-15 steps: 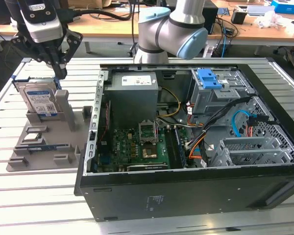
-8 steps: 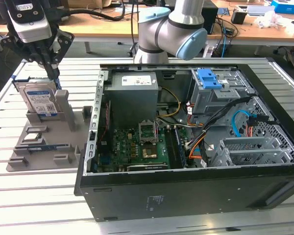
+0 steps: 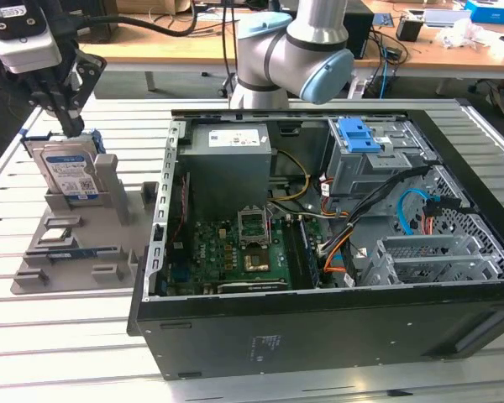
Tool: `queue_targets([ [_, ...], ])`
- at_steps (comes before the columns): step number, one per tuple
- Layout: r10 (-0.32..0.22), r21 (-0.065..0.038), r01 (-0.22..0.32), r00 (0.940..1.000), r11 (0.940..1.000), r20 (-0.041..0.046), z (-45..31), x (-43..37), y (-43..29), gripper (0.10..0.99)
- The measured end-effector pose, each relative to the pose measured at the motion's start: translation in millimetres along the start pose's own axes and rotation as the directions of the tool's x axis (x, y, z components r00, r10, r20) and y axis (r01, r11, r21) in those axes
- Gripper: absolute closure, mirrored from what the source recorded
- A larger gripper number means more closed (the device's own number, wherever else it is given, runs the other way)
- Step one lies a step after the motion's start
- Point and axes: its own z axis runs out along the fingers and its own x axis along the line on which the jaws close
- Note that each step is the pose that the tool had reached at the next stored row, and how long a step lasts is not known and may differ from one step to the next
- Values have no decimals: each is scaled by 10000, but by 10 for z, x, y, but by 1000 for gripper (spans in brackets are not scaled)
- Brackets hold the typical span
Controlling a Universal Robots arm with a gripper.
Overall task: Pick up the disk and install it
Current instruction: 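Reach for the disk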
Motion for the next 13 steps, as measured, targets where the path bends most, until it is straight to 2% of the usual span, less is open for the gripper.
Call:
queue_targets([
  [8,1,0,-1,10000,10000,0,-4,135,-10,984],
  [13,0,1,0,10000,10000,-2,-8,277,-21,984],
])
